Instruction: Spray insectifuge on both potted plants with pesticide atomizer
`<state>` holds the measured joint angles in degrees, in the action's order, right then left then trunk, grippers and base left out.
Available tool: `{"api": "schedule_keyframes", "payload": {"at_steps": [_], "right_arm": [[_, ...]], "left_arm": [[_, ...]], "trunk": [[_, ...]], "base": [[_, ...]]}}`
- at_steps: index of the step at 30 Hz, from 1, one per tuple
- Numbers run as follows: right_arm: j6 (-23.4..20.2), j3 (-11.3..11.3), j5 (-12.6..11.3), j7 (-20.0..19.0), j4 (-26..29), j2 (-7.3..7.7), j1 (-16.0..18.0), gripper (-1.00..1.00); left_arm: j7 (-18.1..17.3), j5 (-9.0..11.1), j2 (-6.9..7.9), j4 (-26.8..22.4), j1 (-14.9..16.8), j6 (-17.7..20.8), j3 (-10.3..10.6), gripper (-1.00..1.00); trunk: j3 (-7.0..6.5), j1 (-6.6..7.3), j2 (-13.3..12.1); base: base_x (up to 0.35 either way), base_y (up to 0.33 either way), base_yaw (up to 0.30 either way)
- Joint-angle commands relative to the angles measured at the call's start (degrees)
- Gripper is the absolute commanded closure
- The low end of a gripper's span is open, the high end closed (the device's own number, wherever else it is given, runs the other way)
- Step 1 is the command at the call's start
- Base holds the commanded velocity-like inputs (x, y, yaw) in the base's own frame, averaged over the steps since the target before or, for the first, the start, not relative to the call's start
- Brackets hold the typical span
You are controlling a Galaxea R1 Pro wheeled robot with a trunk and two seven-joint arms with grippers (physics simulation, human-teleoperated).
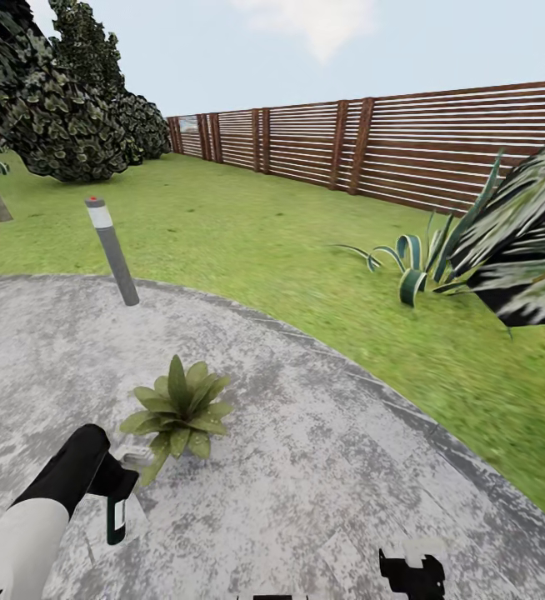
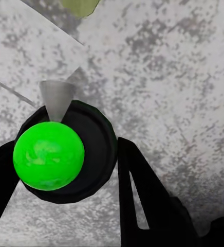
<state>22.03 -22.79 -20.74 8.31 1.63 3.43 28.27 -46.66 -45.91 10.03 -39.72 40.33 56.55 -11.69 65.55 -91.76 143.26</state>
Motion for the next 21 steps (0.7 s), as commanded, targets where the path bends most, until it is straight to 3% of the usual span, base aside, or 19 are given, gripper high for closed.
{"api": "schedule_keyframes", "payload": {"at_steps": [1, 9, 12, 14, 17, 21], "right_arm": [[0.12, -0.50, -0.31, 0.22, -0.03, 0.00, 0.03, -1.00], [0.12, -0.50, -0.35, 0.22, 0.00, 0.00, 0.03, -1.00], [0.12, -0.50, -0.40, 0.22, 0.03, 0.00, 0.03, -1.00], [0.12, -0.50, -0.39, 0.25, 0.04, 0.00, 0.03, -1.00], [0.12, -0.50, -0.38, 0.30, -0.02, 0.05, 0.03, -1.00], [0.12, -0.50, -0.35, 0.24, -0.06, 0.21, 0.03, -1.00]], "left_arm": [[-0.61, -0.58, -0.02, -0.13, 0.02, 0.06, -0.17, 1.00], [-0.68, -0.39, -0.18, 0.39, 0.02, 0.06, -0.12, 1.00], [-0.78, -0.88, 0.24, 5.07, -0.07, -0.29, -0.21, 1.00], [-0.73, -1.07, 0.57, 7.47, -1.31, -1.74, -0.17, 1.00], [-0.58, -1.24, 0.65, 8.05, -3.76, -7.39, -0.02, 1.00], [-0.39, -1.20, 0.52, 7.89, -4.28, -8.88, -0.20, 1.00]], "trunk": [[0.05, 0.01, 0.02], [0.05, 0.01, 0.02], [0.05, 0.01, 0.02], [0.05, 0.01, 0.02], [0.05, 0.01, 0.02], [0.05, 0.01, 0.02]], "base": [[0.004, 0.324, -0.019], [-0.010, 0.304, -0.203], [-0.016, 0.055, -0.031], [-0.002, 0.008, -0.004], [0.000, 0.002, -0.001], [0.000, 0.000, 0.000]]}}
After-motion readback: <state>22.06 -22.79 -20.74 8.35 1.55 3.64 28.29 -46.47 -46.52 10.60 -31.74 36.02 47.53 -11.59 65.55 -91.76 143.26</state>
